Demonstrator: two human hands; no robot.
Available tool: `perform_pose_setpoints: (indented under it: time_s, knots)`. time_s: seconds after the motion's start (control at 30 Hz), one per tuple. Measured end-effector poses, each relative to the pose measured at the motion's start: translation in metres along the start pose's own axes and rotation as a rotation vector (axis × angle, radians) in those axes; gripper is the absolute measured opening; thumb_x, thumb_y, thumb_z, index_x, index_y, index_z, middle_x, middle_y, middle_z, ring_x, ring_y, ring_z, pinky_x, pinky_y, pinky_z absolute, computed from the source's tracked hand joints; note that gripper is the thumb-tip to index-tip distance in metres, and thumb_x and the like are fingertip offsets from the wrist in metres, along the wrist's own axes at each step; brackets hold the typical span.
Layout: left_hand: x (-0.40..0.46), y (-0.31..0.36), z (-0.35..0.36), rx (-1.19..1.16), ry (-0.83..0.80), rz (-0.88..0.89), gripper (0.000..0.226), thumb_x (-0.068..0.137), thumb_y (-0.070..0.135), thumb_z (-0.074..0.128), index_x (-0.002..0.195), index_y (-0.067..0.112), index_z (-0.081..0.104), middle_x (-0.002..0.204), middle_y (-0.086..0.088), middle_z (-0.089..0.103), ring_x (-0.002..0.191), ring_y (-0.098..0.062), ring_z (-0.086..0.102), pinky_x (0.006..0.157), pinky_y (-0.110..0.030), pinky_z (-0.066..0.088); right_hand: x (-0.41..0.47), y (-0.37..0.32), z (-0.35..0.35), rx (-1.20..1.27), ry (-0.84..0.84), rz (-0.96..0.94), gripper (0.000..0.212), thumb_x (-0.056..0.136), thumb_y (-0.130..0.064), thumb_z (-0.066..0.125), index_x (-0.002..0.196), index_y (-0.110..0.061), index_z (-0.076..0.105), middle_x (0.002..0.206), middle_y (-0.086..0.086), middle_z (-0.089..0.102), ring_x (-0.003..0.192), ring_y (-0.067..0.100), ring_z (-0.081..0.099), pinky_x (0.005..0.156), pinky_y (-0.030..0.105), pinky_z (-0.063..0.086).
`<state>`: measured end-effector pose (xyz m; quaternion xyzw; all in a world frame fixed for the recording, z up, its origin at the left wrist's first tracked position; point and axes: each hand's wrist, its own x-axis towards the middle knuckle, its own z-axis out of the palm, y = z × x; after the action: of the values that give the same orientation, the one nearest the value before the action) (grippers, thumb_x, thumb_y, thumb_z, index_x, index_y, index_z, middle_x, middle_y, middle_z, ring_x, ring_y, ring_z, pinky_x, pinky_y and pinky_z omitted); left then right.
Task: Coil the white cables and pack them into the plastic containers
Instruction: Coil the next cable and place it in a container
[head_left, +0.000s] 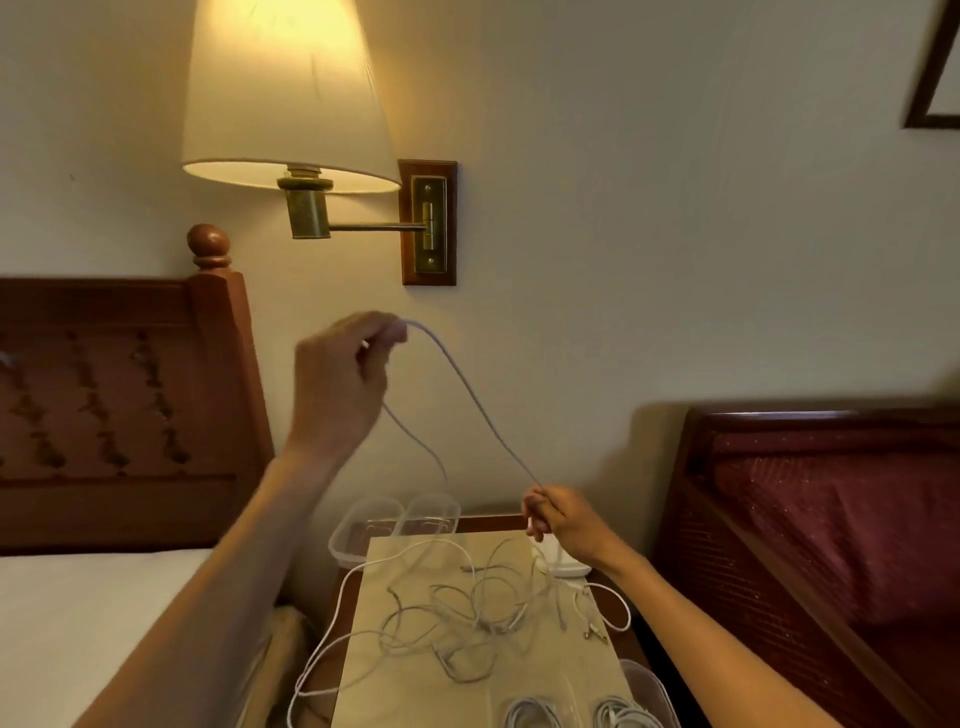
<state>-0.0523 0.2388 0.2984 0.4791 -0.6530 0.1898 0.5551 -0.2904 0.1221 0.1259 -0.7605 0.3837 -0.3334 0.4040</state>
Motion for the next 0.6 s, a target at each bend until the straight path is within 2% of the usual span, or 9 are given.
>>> perform_pose_setpoints:
  time_s: [0.1,0.13,0.2,0.23,0.27,0.37,0.47,0.53,0.6]
  knots:
    - [0.01,-0.025,-0.026,0.156,-0.037,-0.087,0.016,0.097,0.014,0.057,0.099,0.012,0.073,0.092,-0.002,0.068,0.08,-0.003,0.059,0.075,-0.024,0.049,0.002,0.0,-0.011,0.229,0.156,0.111,0.03,0.103,-0.025,0.043,0.083,-0.008,0.058,0.055,-0.003,0.039,0.046,0.011,0.043,0.057,0.03,0.049]
    - [0.011,-0.036,-0.029,0.231,-0.166,-0.23,0.018,0.096,0.011,0.057,0.103,0.012,0.073,0.102,-0.007,0.069,0.09,-0.017,0.063,0.081,-0.033,0.051,0.003,-0.009,-0.017,0.269,0.199,0.129,0.03,0.101,-0.029,0.048,0.081,-0.01,0.058,0.055,-0.002,0.036,0.045,0.01,0.036,0.048,0.027,0.041]
    - [0.003,-0.047,-0.03,0.466,-0.637,-0.571,0.029,0.095,0.008,0.056,0.122,0.01,0.065,0.123,-0.012,0.063,0.109,-0.029,0.06,0.092,-0.036,0.05,0.007,-0.031,-0.027,0.243,0.222,0.121,0.031,0.095,-0.035,0.057,0.072,-0.015,0.055,0.055,0.0,0.035,0.045,0.01,0.029,0.044,0.026,0.028]
    - [-0.005,-0.046,-0.027,0.543,-0.812,-0.626,0.038,0.094,0.009,0.056,0.132,0.009,0.057,0.132,-0.013,0.057,0.116,-0.029,0.057,0.096,-0.034,0.047,0.009,-0.044,-0.03,0.217,0.19,0.104,0.033,0.095,-0.038,0.055,0.068,-0.019,0.052,0.054,-0.002,0.036,0.045,0.01,0.028,0.044,0.025,0.026]
    - [-0.013,-0.043,-0.021,0.553,-0.867,-0.571,0.048,0.093,0.009,0.057,0.14,0.011,0.047,0.141,-0.012,0.05,0.125,-0.027,0.051,0.101,-0.033,0.043,0.009,-0.058,-0.029,0.198,0.144,0.088,0.036,0.097,-0.038,0.049,0.065,-0.021,0.047,0.054,-0.004,0.035,0.045,0.01,0.027,0.044,0.024,0.025]
    - [-0.038,-0.007,0.013,0.14,-0.699,-0.297,0.064,0.096,0.008,0.053,0.153,0.018,0.025,0.154,-0.003,0.033,0.135,-0.023,0.04,0.109,-0.032,0.035,0.009,-0.1,-0.021,0.174,0.026,0.003,0.041,0.102,-0.025,0.026,0.063,-0.022,0.04,0.054,-0.004,0.034,0.047,0.01,0.025,0.042,0.023,0.022]
    - [-0.056,0.016,0.05,-0.091,-0.639,-0.138,0.056,0.1,0.011,0.048,0.151,0.016,0.028,0.144,-0.002,0.044,0.129,-0.015,0.043,0.107,-0.032,0.04,0.006,-0.128,-0.016,0.072,0.004,-0.106,0.041,0.101,-0.02,0.028,0.061,-0.02,0.04,0.053,-0.004,0.036,0.044,0.007,0.027,0.043,0.023,0.024]
    - [-0.06,0.016,0.063,-0.176,-0.553,-0.088,0.03,0.1,0.012,0.048,0.129,0.012,0.055,0.111,0.0,0.061,0.097,-0.005,0.057,0.084,-0.028,0.05,0.003,-0.134,-0.02,-0.004,-0.001,-0.164,0.041,0.1,-0.021,0.033,0.061,-0.018,0.042,0.051,-0.005,0.037,0.043,0.005,0.029,0.045,0.022,0.026]
    - [-0.055,0.014,0.062,-0.182,-0.479,-0.007,0.014,0.099,0.007,0.049,0.094,0.012,0.062,0.082,0.004,0.06,0.073,-0.005,0.055,0.066,-0.022,0.043,-0.002,-0.128,-0.026,0.022,-0.044,-0.174,0.041,0.102,-0.023,0.035,0.062,-0.018,0.043,0.052,-0.005,0.036,0.045,0.007,0.029,0.045,0.022,0.026]
